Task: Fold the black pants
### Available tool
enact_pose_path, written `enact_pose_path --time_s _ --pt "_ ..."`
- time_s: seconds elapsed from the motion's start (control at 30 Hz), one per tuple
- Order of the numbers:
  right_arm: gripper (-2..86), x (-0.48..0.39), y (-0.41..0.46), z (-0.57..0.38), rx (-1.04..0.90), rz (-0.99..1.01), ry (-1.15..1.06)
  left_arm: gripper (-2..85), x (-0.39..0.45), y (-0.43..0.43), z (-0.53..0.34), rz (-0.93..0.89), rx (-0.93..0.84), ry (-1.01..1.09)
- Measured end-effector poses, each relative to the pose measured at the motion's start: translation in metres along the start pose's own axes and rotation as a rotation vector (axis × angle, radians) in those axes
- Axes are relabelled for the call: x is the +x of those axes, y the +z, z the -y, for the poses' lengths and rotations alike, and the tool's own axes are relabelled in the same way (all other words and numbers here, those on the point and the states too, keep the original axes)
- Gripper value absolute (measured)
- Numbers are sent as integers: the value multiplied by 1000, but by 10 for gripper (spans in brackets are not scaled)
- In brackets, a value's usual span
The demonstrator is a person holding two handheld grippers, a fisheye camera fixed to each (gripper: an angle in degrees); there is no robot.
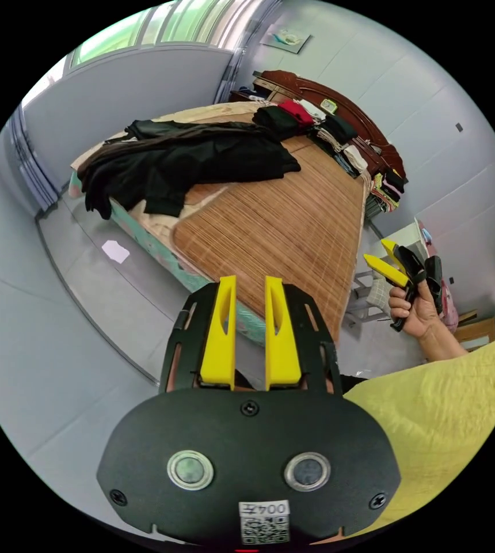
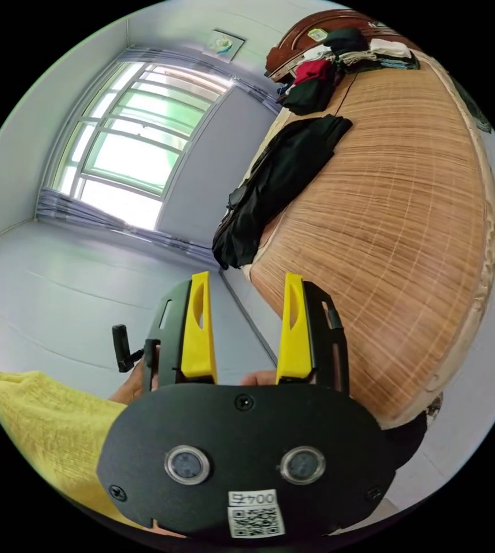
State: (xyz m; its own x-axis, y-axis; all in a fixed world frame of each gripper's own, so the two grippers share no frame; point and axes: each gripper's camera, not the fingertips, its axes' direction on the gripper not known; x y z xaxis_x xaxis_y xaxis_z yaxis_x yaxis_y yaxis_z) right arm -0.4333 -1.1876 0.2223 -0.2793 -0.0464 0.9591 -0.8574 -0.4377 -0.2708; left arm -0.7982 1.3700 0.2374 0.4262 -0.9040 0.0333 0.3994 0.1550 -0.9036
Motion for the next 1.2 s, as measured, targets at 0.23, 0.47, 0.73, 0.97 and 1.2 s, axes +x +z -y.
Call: enact_pose_path --time_s 0.23,0.47,0.73,0.97,1.2 --pt "205 -25 108 55 -135 14 -3 133 -108 -46 76 82 -7 96" --pt "211 -11 176 133 -154 29 24 146 -163 -50 176 57 -56 94" --pt "226 52 272 240 -185 98 178 170 -202 -38 334 95 -183 218" --pt "244 97 320 305 -190 72 211 187 -243 -2 494 113 -195 399" --pt "253 130 347 334 -113 45 219 217 -307 76 689 94 -271 588"
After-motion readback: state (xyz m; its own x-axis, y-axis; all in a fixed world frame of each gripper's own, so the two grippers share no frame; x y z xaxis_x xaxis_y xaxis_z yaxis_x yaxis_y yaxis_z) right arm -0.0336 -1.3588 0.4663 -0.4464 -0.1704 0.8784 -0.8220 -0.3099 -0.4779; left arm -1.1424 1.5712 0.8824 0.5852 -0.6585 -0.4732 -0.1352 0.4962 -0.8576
